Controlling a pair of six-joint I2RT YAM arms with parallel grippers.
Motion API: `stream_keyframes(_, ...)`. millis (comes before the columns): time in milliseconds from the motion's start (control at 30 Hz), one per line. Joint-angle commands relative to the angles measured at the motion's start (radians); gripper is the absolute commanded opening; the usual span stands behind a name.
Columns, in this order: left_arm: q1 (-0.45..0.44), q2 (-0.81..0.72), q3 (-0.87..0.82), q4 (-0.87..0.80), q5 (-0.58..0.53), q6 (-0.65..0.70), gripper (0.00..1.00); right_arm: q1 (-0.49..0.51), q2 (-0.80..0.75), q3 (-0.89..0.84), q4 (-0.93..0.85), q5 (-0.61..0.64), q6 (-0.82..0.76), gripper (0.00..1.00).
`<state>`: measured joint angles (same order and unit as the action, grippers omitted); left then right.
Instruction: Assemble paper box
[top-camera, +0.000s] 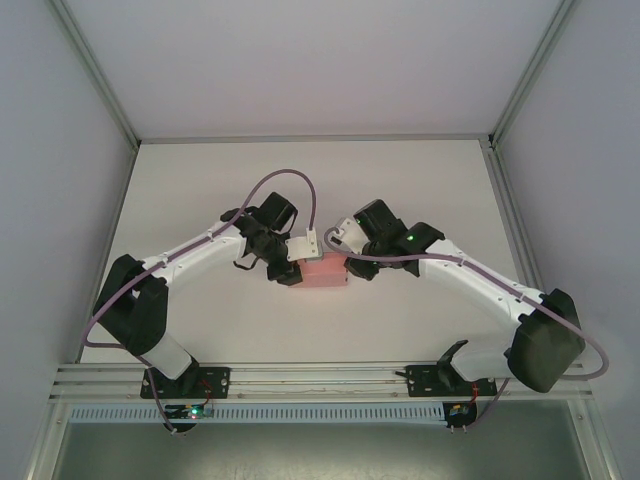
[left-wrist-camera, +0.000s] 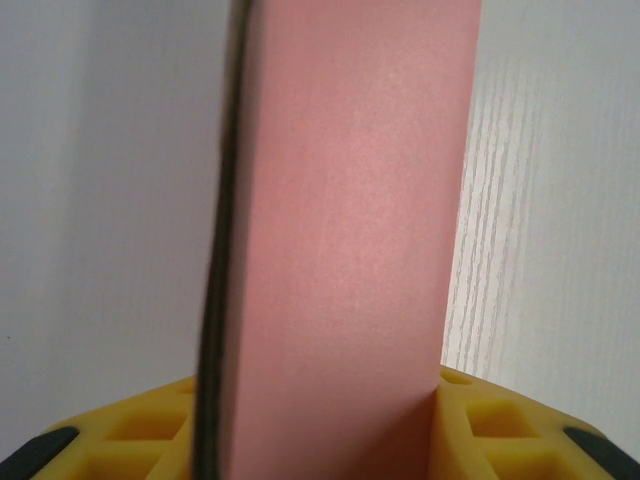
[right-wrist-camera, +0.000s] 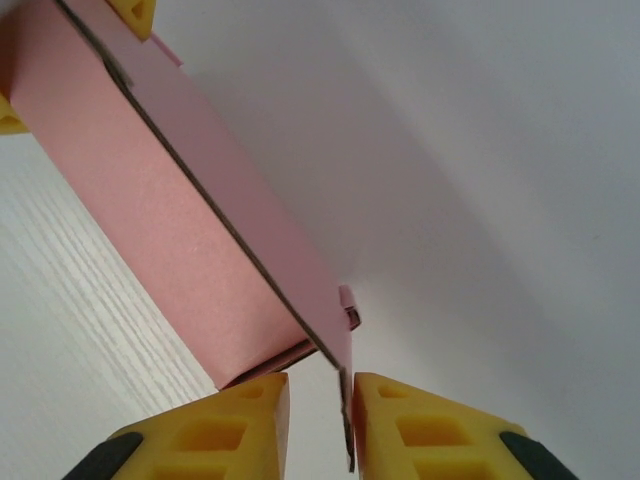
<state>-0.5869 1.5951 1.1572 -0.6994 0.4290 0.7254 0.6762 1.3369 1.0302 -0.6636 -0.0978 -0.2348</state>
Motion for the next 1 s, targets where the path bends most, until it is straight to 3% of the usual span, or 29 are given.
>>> stream_keyframes(0, 0.012, 0.012, 0.033, -0.022, 0.02, -0.01, 0.36, -0.006, 0.01, 0.025, -0.028, -0.014, 0.015, 0.22)
stream_keyframes(100, 0.012, 0.023, 0.045, -0.041, 0.017, -0.006, 0.36, -0.006, 0.009, 0.03, -0.019, -0.012, 0.033, 0.16)
stream_keyframes(267, 0.012, 0.038, 0.056, -0.058, 0.015, -0.007, 0.36, -0.004, 0.009, 0.047, -0.019, -0.005, 0.051, 0.21)
stream_keyframes(433, 0.011, 0.049, 0.068, -0.059, 0.012, -0.017, 0.36, -0.004, 0.04, 0.075, -0.022, -0.034, 0.101, 0.07)
stream_keyframes(533, 0.01, 0.065, 0.086, -0.057, 0.003, -0.041, 0.36, 0.004, 0.087, 0.118, 0.002, -0.045, 0.238, 0.0)
stream_keyframes(833, 0.011, 0.085, 0.104, -0.028, -0.018, -0.095, 0.36, 0.026, 0.107, 0.019, 0.372, -0.124, 0.685, 0.0)
stream_keyframes(967, 0.01, 0.092, 0.104, -0.019, -0.013, -0.103, 0.35, 0.043, 0.092, 0.03, 0.392, -0.085, 0.745, 0.0)
